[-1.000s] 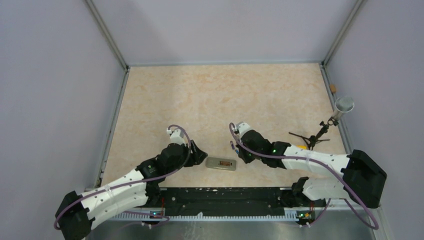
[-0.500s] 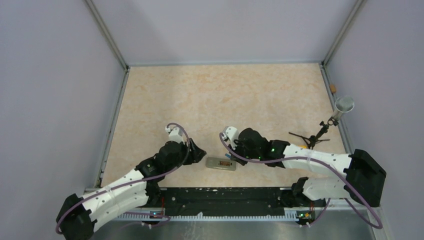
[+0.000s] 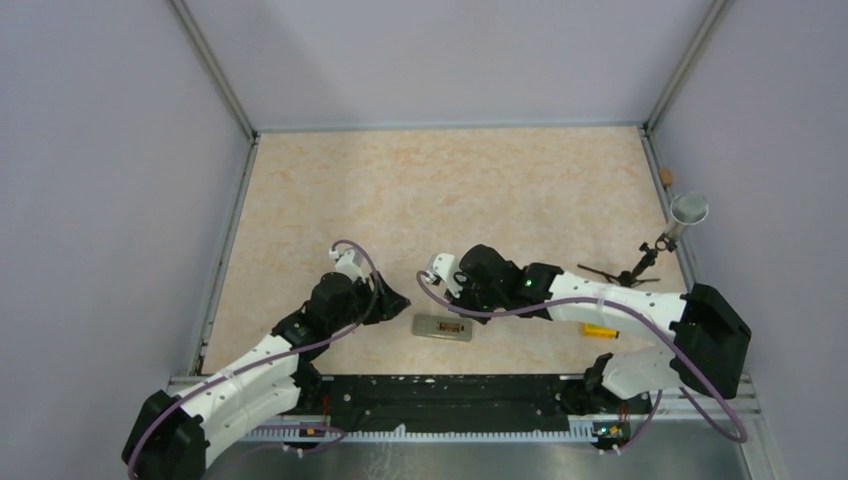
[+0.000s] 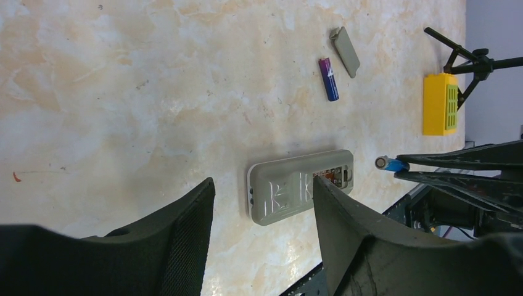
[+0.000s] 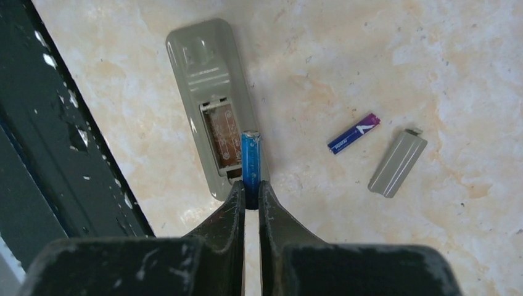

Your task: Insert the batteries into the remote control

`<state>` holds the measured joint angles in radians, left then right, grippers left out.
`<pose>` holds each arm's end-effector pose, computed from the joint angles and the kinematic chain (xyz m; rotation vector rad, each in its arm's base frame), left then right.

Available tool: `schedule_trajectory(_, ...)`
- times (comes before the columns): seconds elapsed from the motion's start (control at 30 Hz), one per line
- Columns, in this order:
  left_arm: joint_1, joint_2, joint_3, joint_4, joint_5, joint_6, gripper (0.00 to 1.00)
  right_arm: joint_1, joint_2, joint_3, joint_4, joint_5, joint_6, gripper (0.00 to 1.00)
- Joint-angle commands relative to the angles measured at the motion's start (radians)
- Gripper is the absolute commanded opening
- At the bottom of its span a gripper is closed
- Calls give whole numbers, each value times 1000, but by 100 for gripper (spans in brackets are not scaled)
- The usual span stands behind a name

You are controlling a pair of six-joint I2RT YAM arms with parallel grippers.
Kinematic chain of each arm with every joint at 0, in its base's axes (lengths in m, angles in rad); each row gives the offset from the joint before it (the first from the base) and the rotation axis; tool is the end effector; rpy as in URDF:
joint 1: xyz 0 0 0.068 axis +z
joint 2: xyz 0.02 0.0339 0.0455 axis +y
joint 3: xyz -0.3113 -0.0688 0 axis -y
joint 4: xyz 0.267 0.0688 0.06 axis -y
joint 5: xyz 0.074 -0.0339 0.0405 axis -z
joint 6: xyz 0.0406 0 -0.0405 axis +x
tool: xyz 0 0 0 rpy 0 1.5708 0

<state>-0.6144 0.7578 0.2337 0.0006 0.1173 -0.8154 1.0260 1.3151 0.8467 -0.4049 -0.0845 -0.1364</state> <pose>0.1232 -0.0927 0.1886 -0.1496 2.2425 -0.9498 0.1422 0.2413 0.2600 -1.4067 2.0713 0.4872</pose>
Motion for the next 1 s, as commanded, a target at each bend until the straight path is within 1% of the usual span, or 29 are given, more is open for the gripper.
schedule_trajectory(0.0,25,7,-17,67,56,27,61,12,43,65,-81,-29,-75,0)
schedule_trajectory(0.37,69,1,-38,58,84,20,61,32,156,102,-96,-58,-120,0)
schedule_trajectory(0.57,100,-7,-57,65,115,16,61,36,184,115,-81,-66,-134,0)
schedule_trajectory(0.97,113,-19,-68,67,126,16,61,55,232,149,-107,-76,-165,0)
